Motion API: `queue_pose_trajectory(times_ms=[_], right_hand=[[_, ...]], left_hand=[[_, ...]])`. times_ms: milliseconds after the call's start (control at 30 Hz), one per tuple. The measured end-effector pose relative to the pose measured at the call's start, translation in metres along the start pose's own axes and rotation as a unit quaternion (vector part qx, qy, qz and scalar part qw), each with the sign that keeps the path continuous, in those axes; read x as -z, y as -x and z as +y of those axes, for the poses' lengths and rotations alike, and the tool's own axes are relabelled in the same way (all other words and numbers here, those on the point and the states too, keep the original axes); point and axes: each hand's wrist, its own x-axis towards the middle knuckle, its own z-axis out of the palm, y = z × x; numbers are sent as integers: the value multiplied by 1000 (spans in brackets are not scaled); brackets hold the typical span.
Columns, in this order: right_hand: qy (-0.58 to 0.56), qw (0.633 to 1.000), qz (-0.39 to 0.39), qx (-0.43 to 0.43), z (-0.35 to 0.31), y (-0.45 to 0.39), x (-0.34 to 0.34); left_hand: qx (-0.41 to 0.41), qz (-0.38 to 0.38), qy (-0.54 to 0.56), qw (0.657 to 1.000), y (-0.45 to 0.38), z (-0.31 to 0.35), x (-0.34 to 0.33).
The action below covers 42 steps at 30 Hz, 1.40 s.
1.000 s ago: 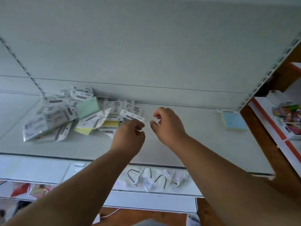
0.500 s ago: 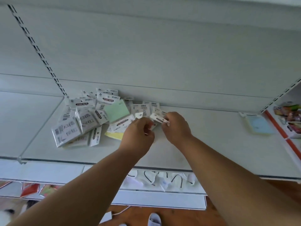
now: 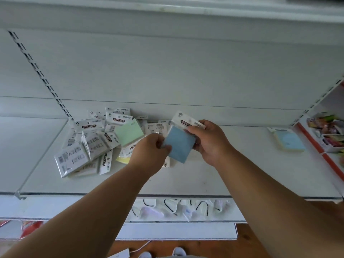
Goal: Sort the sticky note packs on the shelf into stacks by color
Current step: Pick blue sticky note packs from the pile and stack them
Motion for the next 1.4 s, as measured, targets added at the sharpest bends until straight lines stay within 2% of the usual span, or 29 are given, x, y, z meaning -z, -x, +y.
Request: queue_pose_trajectory(times_ms=[67,133,200,267,367,567,733,933,1033,1133,1267,1400], right_hand=[[-9,1000,28,6,9,2,0],[95,990,97,48,19,4,7],[219,959,153,98,19,11,16],[285,930,200,117,13,20,32],[314,910,247,110,10,34,68],[296,896,318,88,4,44,161],[401,868,285,62,-1,36,264],[513,838,184,40,-14,17,360],[554,819,141,53,-16,12,375],[557,818,120,84,-18,10,381],[549,813,130,141,-27,-5,380],[544,817,135,138,-31,-32,384]], left_hand=[[23,-17,44,999,-1,0,-1],[26,-54,76,995,-1,2,-7],[5,-81,85,993,2,8,-17],[-21,-95,81,992,6,14,-35],[-47,-116,62,990,14,30,-64],[-74,-173,6,982,13,84,-149],[-80,-178,-34,980,15,138,-244],[-41,-157,-80,984,28,189,-323],[-35,-128,-112,985,32,196,-339],[-16,-105,-113,988,36,200,-345],[8,-73,-85,994,24,207,-346],[17,-33,-54,998,5,219,-351]])
